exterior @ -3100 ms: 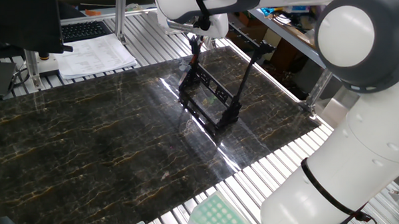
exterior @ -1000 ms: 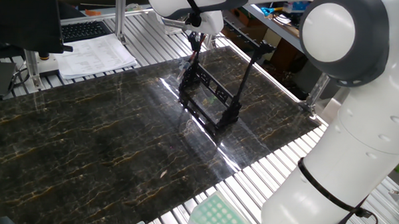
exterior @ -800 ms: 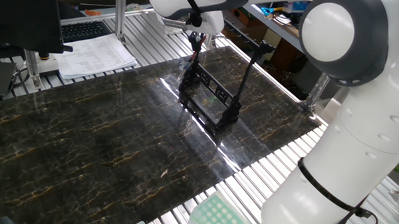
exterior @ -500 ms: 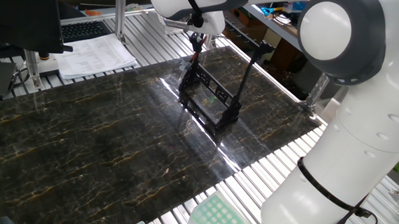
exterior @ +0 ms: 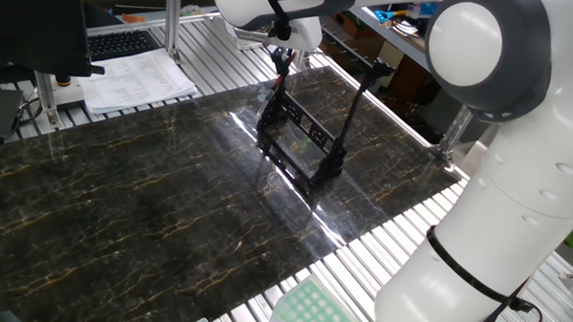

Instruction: Place the brush on the pen rack

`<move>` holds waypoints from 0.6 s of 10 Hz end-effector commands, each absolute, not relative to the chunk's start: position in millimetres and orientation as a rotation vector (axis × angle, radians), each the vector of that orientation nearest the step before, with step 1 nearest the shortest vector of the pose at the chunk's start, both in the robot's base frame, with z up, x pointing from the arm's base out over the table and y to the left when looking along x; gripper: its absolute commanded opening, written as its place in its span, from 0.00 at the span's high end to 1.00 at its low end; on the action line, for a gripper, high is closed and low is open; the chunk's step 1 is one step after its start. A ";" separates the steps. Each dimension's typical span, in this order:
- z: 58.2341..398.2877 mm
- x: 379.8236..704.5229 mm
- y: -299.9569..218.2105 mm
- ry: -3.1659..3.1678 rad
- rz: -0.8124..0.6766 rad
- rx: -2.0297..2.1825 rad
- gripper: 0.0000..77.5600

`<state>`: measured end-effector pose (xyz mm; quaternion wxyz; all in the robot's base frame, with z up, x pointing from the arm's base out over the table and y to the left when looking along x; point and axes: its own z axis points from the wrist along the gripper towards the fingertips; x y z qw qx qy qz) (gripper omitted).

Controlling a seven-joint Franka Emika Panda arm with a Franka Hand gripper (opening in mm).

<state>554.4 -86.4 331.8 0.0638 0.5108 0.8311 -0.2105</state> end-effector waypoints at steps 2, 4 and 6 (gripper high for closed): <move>328.0 557.6 -89.5 2.519 -0.639 1.524 0.99; 327.5 560.5 -90.6 2.517 -0.647 1.518 0.99; 330.8 564.2 -96.1 2.532 -0.640 1.512 0.99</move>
